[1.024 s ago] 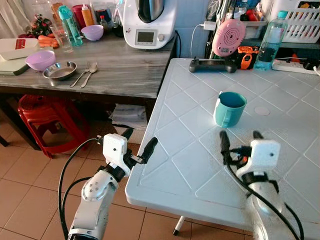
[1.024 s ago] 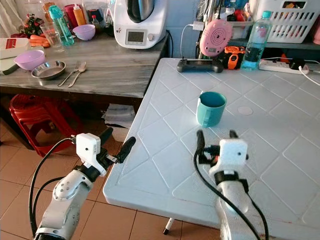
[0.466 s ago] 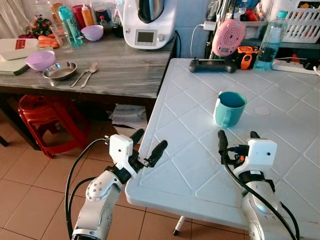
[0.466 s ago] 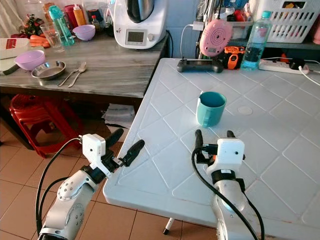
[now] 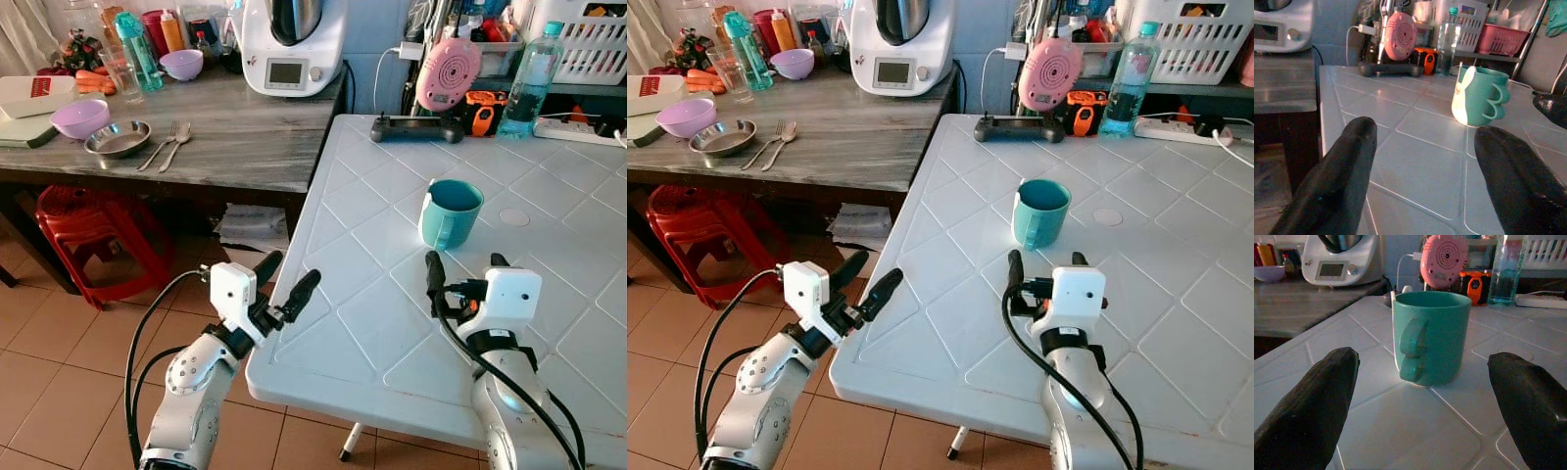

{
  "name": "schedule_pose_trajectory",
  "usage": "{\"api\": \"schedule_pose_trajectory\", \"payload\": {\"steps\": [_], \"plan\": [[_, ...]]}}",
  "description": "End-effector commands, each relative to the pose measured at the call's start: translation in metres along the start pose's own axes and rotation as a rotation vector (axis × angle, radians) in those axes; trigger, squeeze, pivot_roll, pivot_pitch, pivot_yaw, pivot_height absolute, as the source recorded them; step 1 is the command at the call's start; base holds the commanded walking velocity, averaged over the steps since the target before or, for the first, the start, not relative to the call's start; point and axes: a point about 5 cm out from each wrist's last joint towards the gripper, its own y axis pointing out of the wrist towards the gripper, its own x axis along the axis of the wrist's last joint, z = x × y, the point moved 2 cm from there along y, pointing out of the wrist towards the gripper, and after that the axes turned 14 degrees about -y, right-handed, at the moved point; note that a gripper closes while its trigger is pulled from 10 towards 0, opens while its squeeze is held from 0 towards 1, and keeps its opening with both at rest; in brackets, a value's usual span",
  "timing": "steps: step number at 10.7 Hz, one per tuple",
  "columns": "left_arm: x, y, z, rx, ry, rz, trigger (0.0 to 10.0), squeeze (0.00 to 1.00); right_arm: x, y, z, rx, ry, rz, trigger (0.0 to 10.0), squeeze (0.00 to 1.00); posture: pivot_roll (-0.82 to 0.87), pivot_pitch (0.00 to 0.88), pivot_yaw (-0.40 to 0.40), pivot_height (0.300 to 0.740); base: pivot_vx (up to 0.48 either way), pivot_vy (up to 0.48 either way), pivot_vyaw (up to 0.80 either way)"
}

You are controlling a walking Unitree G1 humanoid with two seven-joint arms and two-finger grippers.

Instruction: Setting the table

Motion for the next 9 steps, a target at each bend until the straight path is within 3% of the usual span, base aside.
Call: {"api": "schedule_pose_trajectory", "payload": {"steps": [1,2,3,4,9], "plan": [[0.0,-0.001,0.002,-0.001,0.009,0.003,0.0,0.0,-0.003,0.002,0.002,0.003,0.004,0.017,10.0,1.0,0.03,0.005,0.083,0.74,0.0,0.0,0.0],[-0.001,-0.001,0.002,-0.006,0.015,0.013,10.0,0.0,-0.003,0.002,0.001,-0.001,-0.015,0.018,10.0,0.18,0.02,0.005,0.084,0.74,0.0,0.0,0.0],[-0.002,0.0,0.002,-0.004,-0.009,0.011,10.0,1.0,-0.002,0.004,0.0,-0.01,-0.001,0.012,2.0,0.0,0.02,0.005,0.085,0.74,0.0,0.0,0.0],[-0.002,-0.001,0.003,0.006,-0.011,0.01,10.0,1.0,0.002,0.005,0.001,0.002,0.013,-0.017,0.0,0.0,0.02,0.007,0.085,0.74,0.0,0.0,0.0],[-0.004,-0.003,0.01,0.042,0.039,0.037,10.0,1.0,0.001,0.014,0.001,-0.034,-0.006,-0.003,0.0,0.0,0.03,0.004,0.089,0.74,0.0,0.0,0.0]]}}
